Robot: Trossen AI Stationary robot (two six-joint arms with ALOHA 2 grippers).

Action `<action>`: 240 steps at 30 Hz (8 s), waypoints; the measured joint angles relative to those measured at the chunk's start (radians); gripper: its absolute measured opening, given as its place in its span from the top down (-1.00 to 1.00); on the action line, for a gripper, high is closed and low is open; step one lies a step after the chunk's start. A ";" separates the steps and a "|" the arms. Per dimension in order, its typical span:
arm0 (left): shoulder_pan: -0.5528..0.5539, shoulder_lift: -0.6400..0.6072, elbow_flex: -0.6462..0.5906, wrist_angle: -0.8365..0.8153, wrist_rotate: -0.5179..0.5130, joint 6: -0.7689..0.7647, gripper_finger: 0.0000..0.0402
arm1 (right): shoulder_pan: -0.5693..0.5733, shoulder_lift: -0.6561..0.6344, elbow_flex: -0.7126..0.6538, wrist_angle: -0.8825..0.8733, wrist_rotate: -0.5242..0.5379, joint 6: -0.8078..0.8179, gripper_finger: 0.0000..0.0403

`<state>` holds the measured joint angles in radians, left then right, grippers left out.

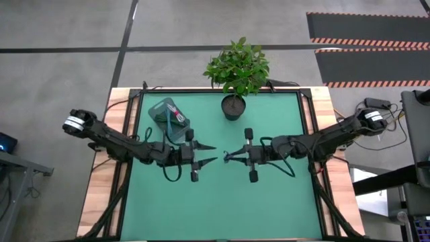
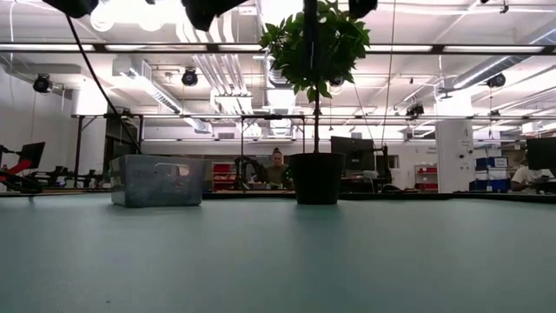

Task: Pick and place USB-C Cables
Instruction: Put the purple charger cable into the gray bin, then return to Home Position

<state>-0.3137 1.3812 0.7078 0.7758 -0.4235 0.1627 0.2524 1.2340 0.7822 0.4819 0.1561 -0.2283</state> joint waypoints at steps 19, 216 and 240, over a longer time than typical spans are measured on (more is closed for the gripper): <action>0.031 0.204 0.047 0.191 0.012 -0.053 0.30 | -0.065 0.038 0.011 0.089 -0.059 -0.043 0.93; 0.974 -0.035 0.147 -1.682 0.431 1.341 0.87 | -0.065 -0.336 -0.001 -0.761 0.003 0.045 0.66; 0.974 -0.034 0.125 -1.673 0.355 1.364 0.61 | -0.065 -0.336 -0.001 -0.761 0.002 0.045 0.66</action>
<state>0.6601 1.3476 0.8329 -0.8974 -0.0681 1.5272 0.1871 0.8978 0.7815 -0.2790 0.1585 -0.1833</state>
